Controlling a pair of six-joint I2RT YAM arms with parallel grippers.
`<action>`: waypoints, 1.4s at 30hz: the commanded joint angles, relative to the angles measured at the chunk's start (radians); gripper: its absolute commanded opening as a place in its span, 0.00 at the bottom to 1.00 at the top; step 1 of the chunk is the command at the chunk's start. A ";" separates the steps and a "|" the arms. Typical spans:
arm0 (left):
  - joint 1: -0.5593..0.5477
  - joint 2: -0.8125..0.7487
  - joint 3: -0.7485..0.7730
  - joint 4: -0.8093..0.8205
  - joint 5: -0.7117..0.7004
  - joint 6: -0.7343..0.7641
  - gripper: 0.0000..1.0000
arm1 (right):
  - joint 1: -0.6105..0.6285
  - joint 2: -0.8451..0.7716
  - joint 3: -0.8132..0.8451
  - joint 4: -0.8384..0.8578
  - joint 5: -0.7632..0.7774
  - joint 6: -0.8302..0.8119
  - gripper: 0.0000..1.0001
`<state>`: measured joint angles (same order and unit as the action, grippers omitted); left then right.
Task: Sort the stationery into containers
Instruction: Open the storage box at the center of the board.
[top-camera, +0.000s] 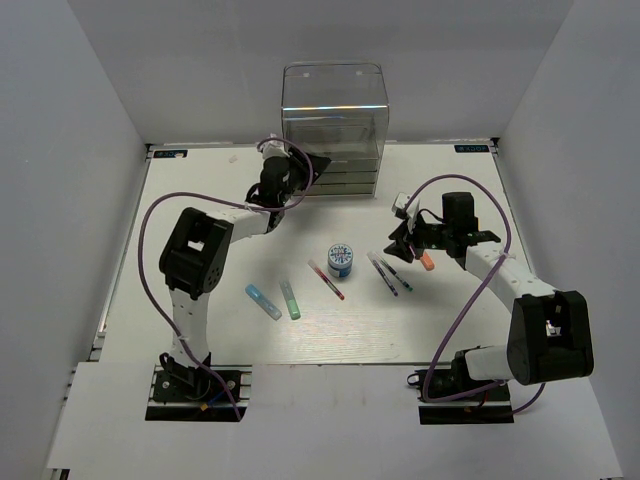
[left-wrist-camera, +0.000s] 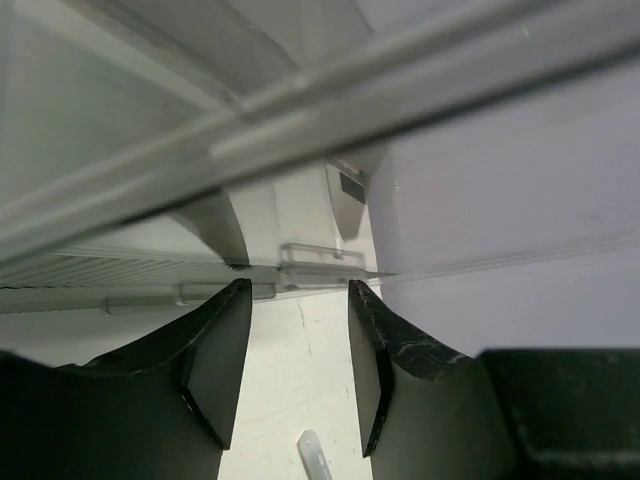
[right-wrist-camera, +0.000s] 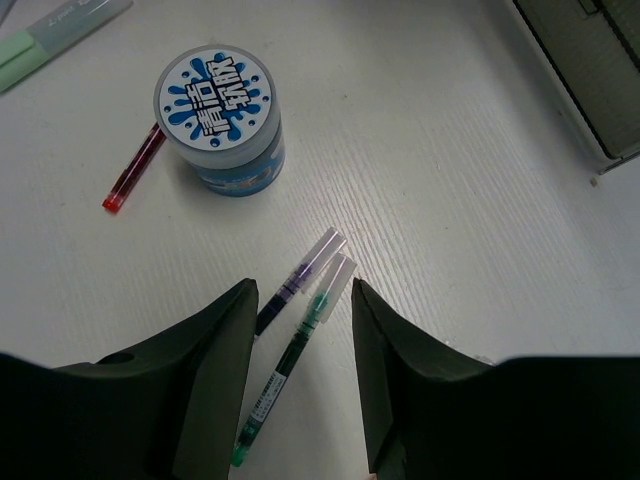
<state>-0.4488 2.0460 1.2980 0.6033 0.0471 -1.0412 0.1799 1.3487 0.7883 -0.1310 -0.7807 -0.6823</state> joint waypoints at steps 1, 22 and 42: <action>-0.011 0.006 0.046 0.004 -0.041 -0.035 0.53 | 0.003 -0.028 -0.009 0.030 0.000 -0.006 0.49; -0.030 0.046 -0.040 0.331 -0.199 -0.244 0.27 | 0.003 -0.036 -0.034 0.037 -0.006 -0.008 0.49; -0.039 0.025 -0.060 0.421 -0.239 -0.272 0.15 | 0.004 -0.049 -0.052 0.033 -0.011 -0.020 0.49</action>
<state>-0.4892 2.1231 1.2316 0.8795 -0.1738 -1.3071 0.1799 1.3281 0.7429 -0.1150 -0.7803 -0.6884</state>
